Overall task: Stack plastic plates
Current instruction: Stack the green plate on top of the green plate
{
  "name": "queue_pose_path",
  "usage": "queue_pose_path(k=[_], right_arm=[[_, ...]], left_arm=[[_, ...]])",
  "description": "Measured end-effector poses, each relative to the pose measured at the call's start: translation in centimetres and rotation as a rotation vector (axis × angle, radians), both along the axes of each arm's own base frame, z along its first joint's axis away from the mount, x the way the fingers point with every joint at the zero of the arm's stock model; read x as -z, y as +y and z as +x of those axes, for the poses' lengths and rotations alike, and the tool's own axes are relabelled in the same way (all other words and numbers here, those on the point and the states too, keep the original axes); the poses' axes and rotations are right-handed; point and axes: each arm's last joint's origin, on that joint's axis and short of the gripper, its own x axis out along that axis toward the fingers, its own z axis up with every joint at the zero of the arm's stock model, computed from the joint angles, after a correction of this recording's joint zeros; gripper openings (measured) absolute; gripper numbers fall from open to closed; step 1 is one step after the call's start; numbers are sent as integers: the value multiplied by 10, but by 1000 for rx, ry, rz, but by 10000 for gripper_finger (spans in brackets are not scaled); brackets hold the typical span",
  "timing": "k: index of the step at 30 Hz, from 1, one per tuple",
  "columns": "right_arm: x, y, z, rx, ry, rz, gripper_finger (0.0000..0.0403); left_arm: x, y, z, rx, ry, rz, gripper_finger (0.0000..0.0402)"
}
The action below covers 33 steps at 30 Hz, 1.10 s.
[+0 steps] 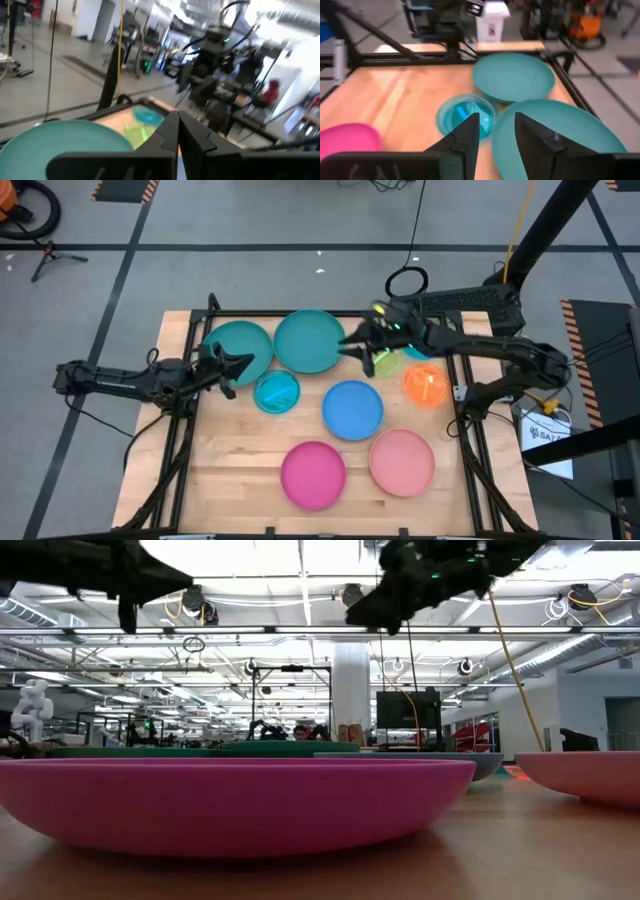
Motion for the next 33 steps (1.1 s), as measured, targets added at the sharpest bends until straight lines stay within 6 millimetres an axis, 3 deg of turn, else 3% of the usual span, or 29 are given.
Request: queue_pose_path(k=[4,7,13,19,26,29,33], right_arm=[[9,18,-24,-41,-54,-61,116],[4,24,-39,-41,-64,-64,116],[-1,30,-53,-12,-19,67,116],[15,33,-56,-21,133,106,116],[19,33,-57,-25,169,103,116],[19,34,-58,-27,170,104,116],[21,34,-59,-26,190,114,116]], left_arm=[[-17,-1,12,0,148,-3,10],[-28,-1,20,-3,270,-34,10],[-33,1,36,-124,521,-177,10],[-15,9,57,-216,888,-299,10],[22,11,69,53,1582,-198,10],[35,13,74,129,1719,-128,10],[42,18,78,187,1773,-76,10]])
